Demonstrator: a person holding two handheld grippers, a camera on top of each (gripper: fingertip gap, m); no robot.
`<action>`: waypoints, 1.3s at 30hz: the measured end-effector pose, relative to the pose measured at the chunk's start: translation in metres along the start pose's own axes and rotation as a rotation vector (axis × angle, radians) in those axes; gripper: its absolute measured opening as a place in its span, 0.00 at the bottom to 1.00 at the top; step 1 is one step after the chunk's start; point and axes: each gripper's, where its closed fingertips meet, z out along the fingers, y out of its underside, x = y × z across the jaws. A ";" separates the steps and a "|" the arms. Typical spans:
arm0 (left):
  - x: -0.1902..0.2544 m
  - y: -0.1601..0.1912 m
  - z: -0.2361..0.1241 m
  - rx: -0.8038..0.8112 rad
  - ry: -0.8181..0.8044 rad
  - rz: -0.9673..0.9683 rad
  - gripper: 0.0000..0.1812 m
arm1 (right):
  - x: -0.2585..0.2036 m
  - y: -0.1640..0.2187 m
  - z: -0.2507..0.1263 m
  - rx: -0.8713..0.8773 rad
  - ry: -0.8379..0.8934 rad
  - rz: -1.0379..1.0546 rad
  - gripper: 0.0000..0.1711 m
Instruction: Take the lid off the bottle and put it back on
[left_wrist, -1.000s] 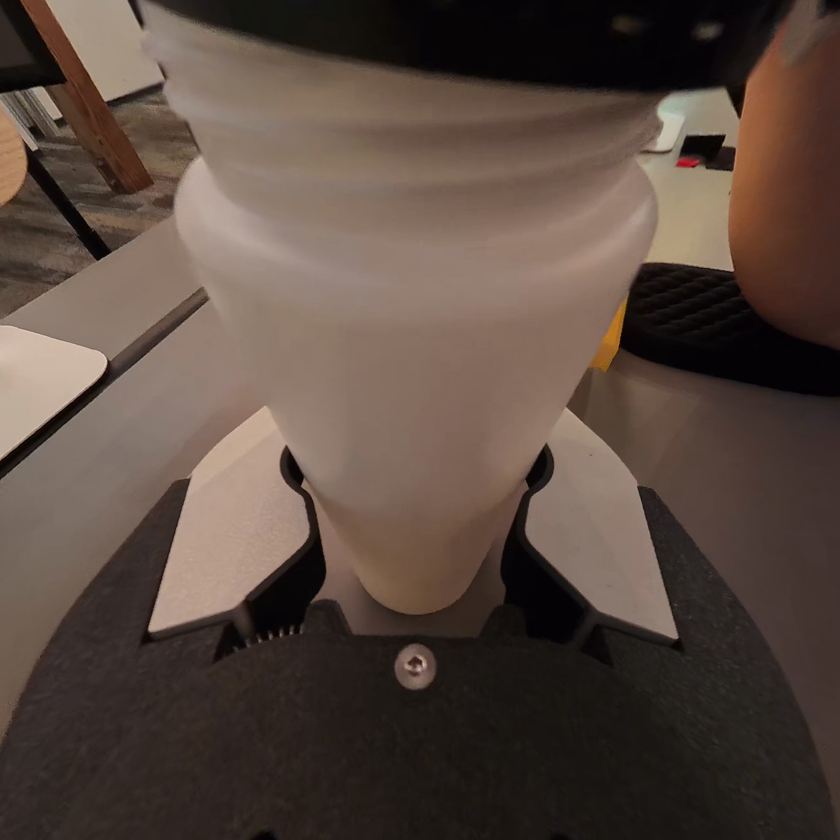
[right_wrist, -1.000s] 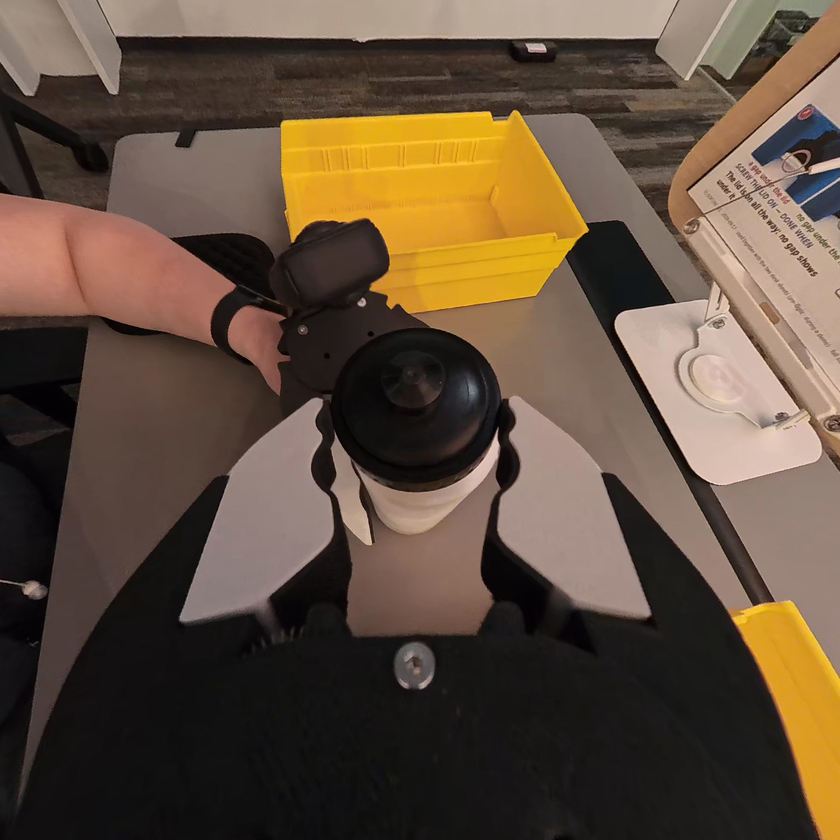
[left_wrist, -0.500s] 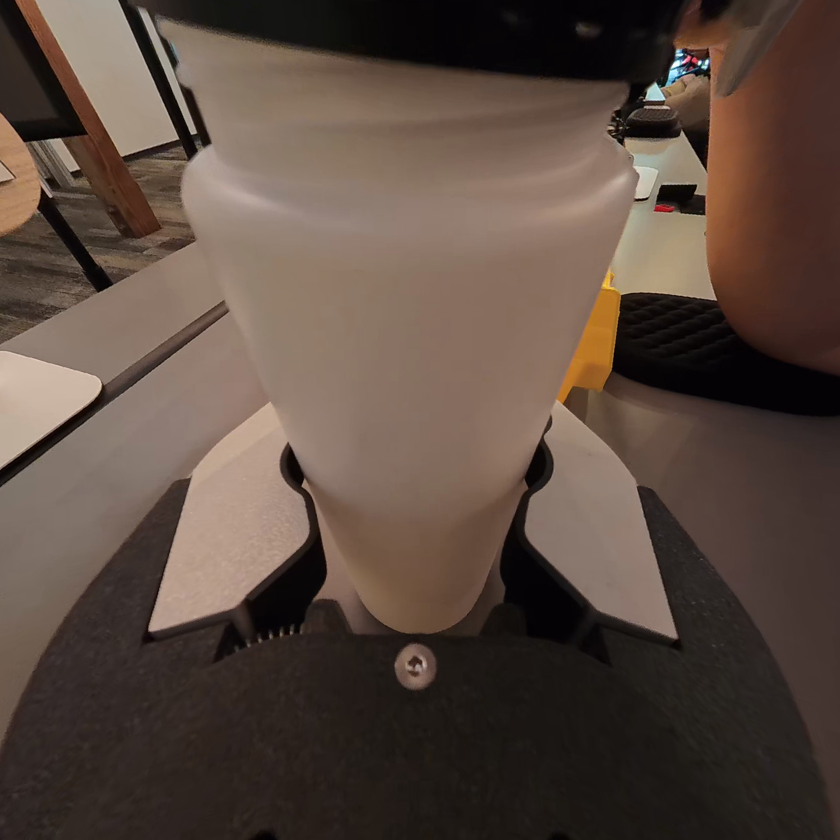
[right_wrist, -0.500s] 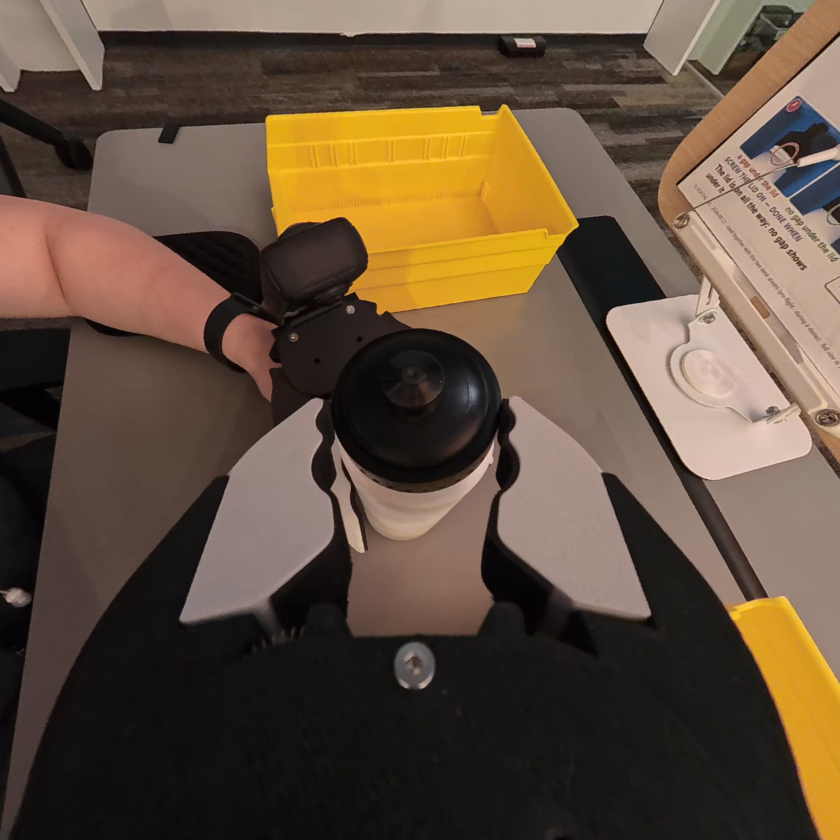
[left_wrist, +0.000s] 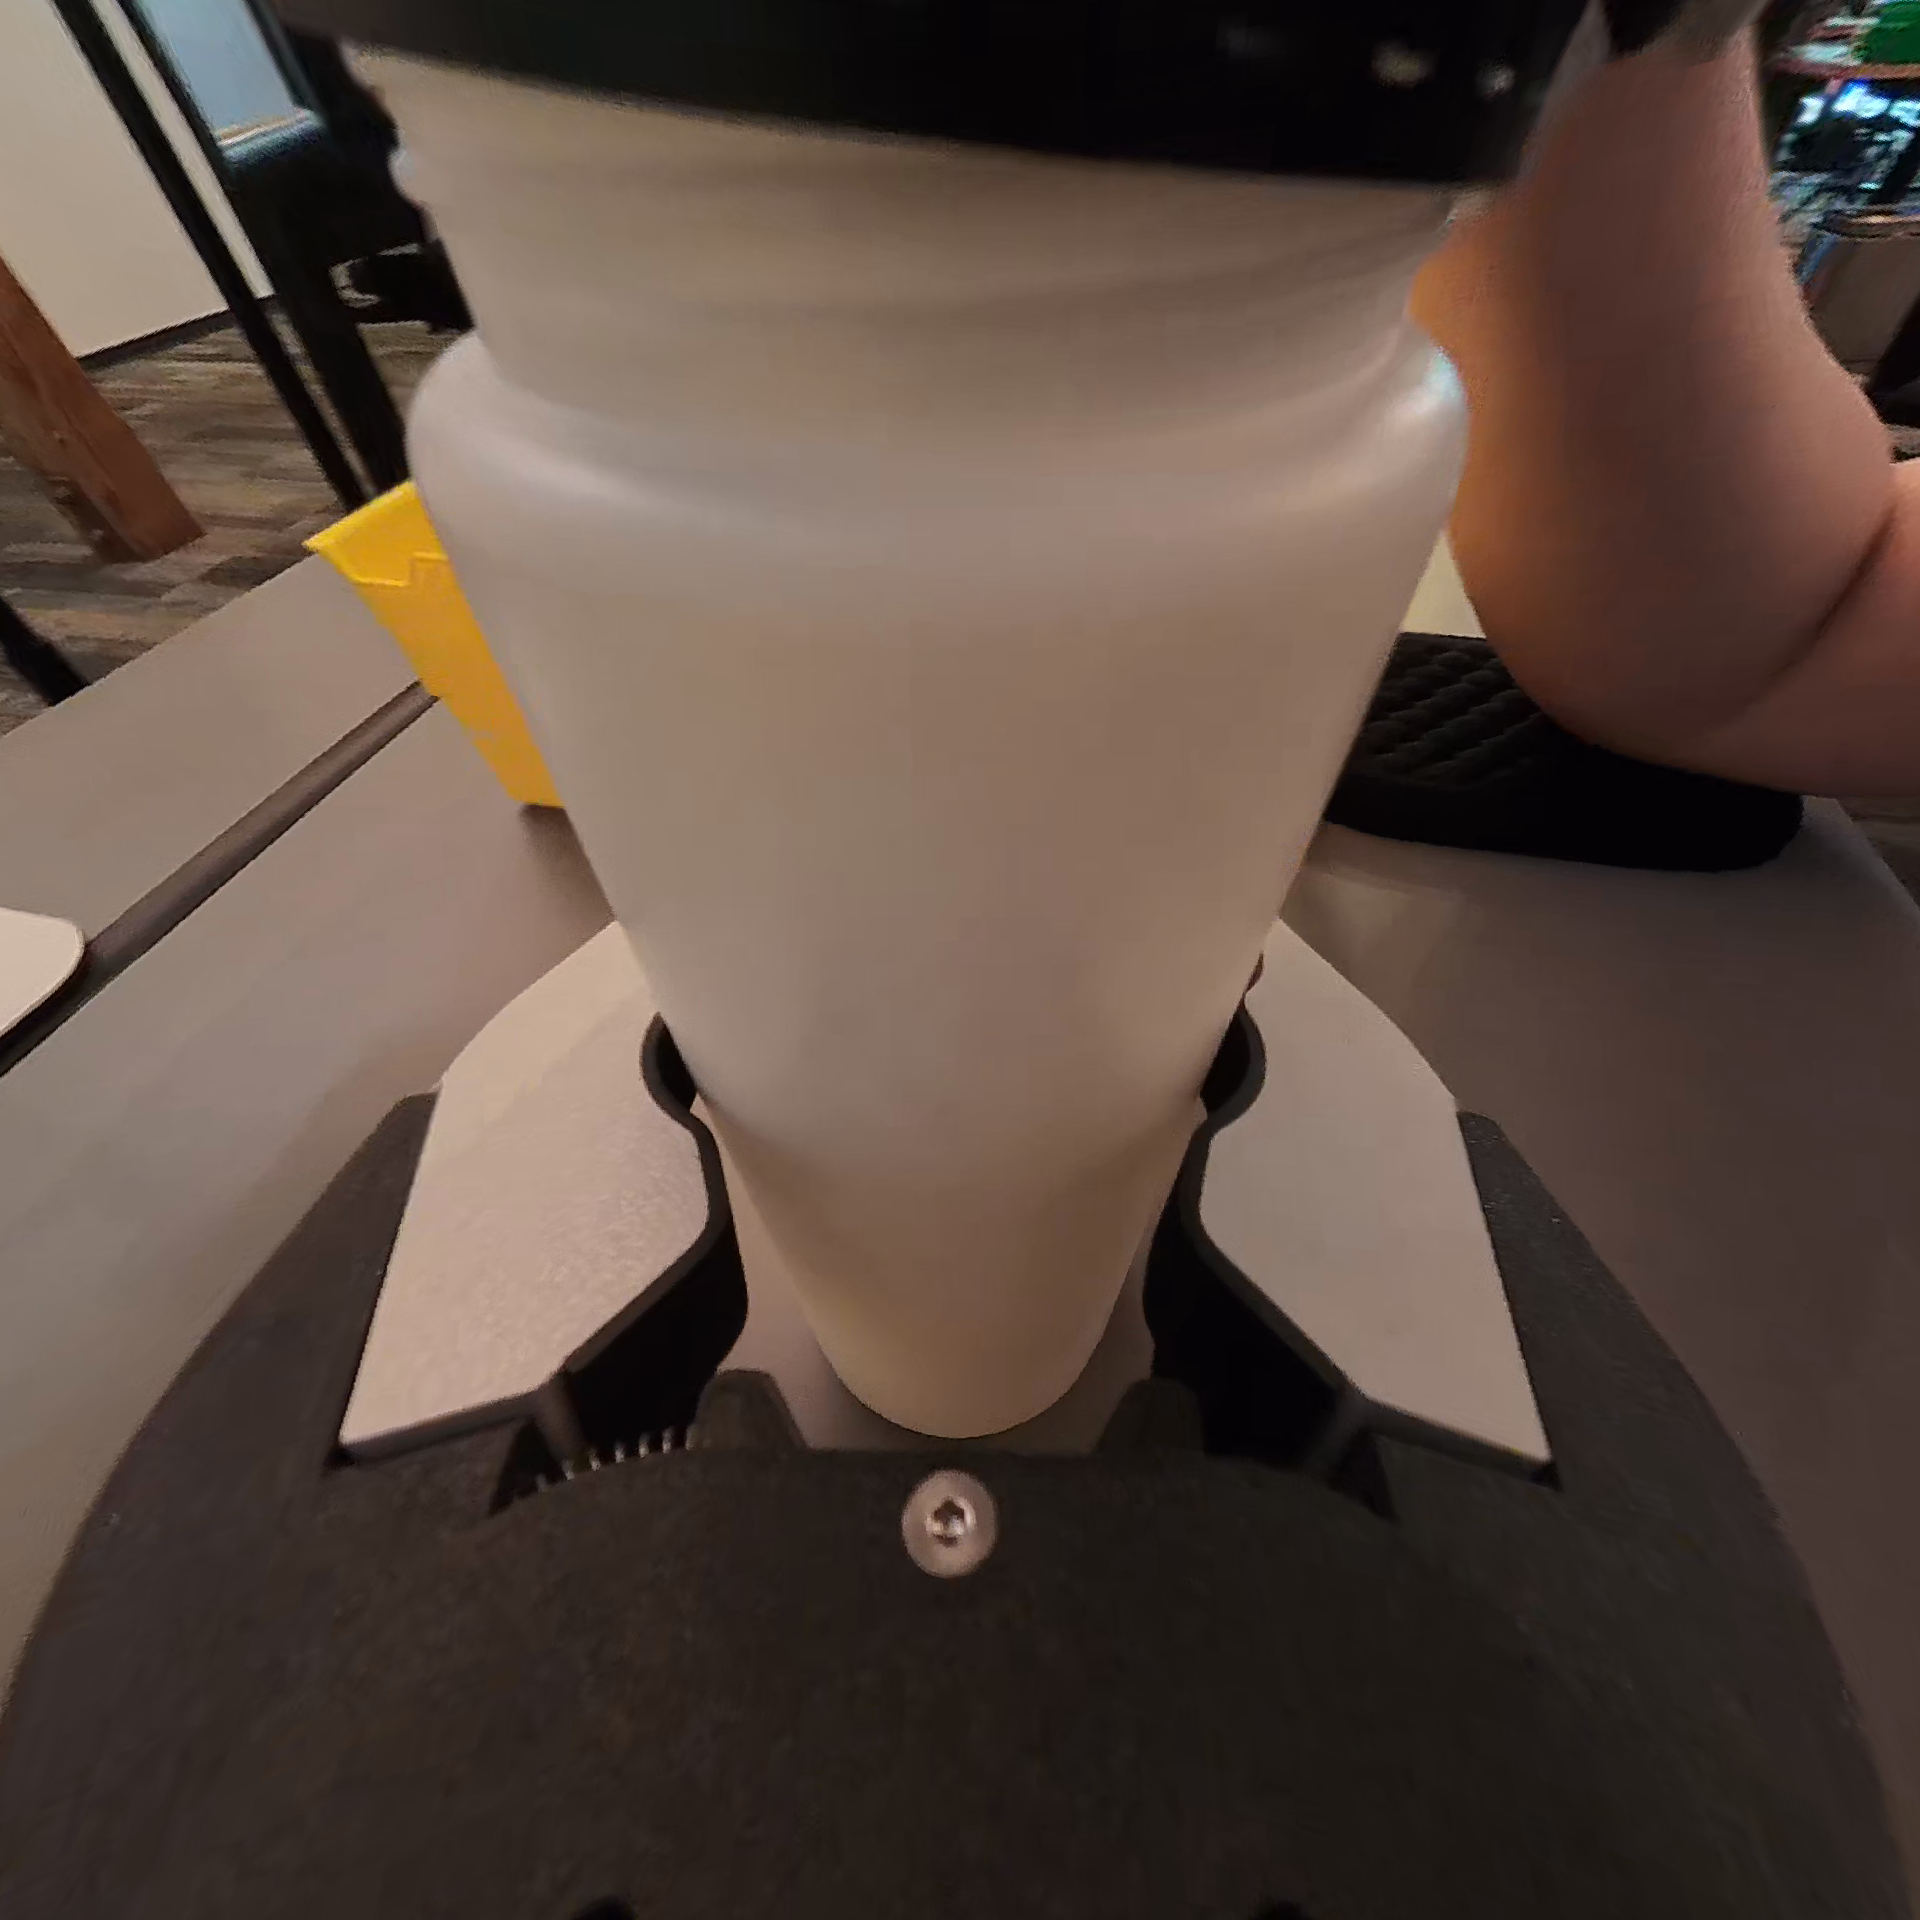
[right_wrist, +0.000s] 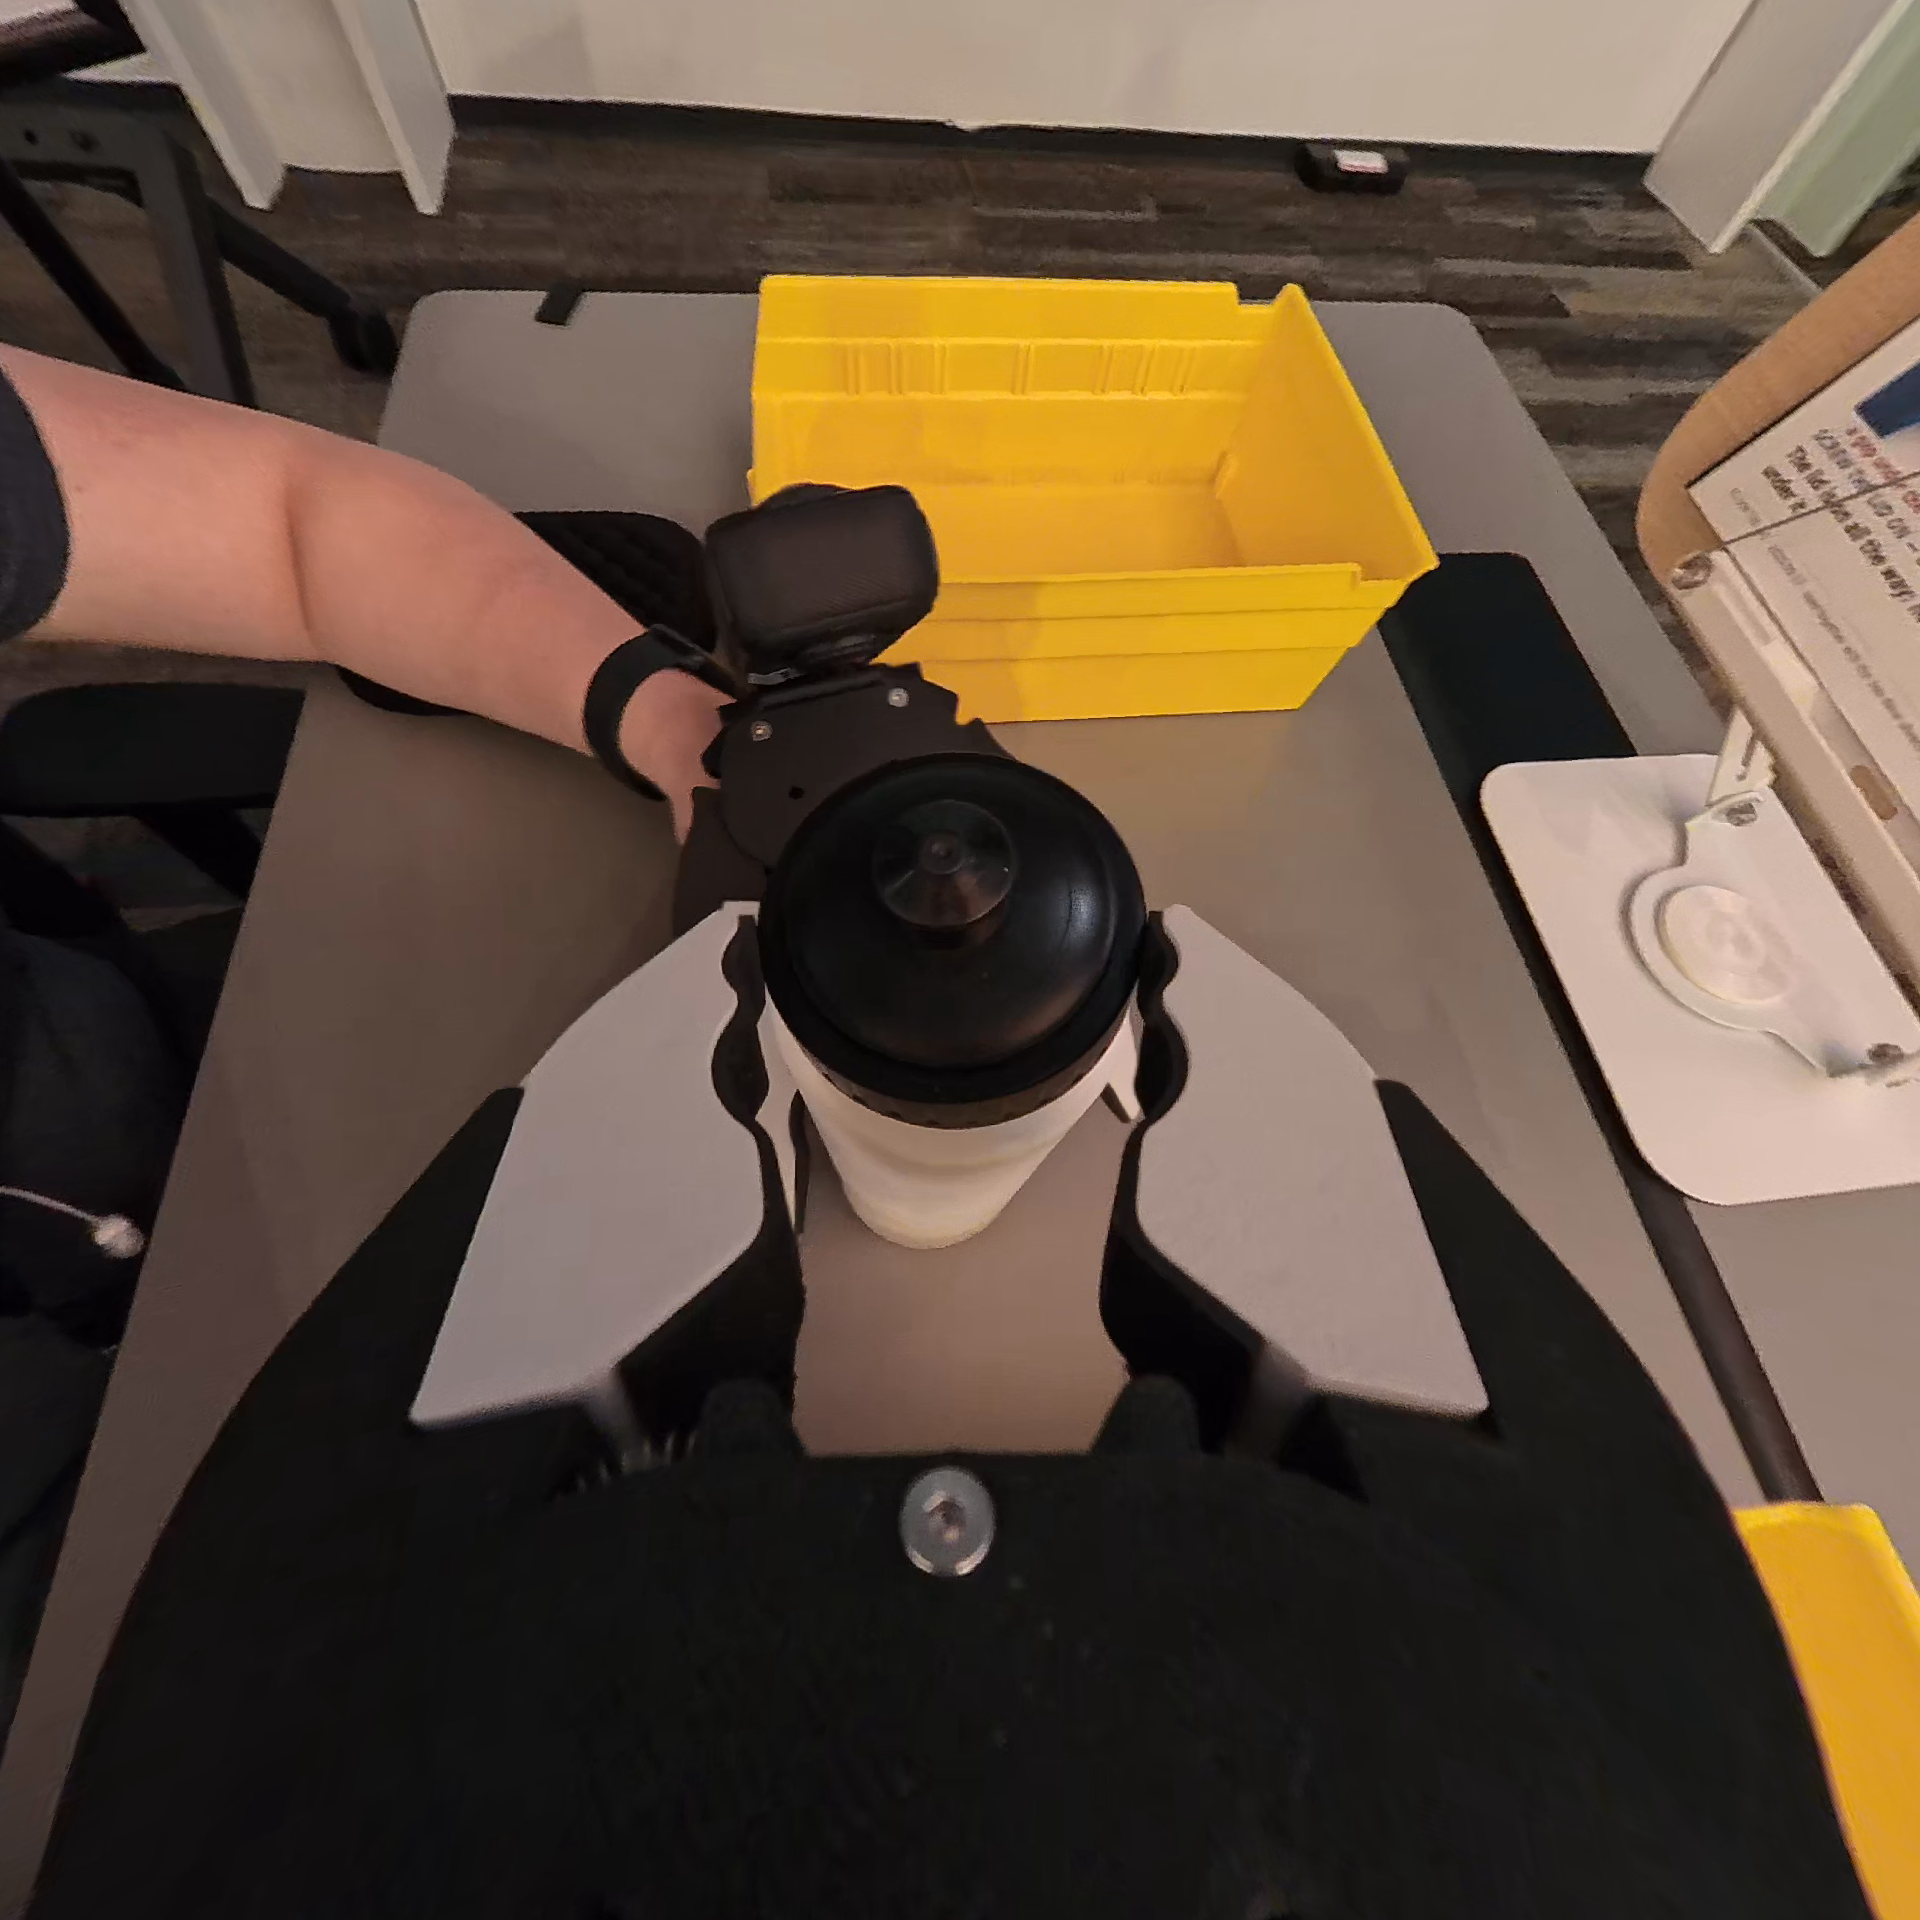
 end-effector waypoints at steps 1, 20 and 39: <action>0.003 0.000 0.000 -0.001 0.021 0.006 0.54 | -0.002 0.000 -0.001 0.007 -0.024 -0.005 0.41; -0.013 0.003 -0.002 -0.051 -0.120 -0.051 0.54 | 0.013 -0.020 -0.004 0.096 0.165 0.249 0.51; 0.000 0.007 -0.002 -0.153 -0.061 -0.008 0.53 | 0.000 0.000 0.003 -0.045 0.055 0.190 0.43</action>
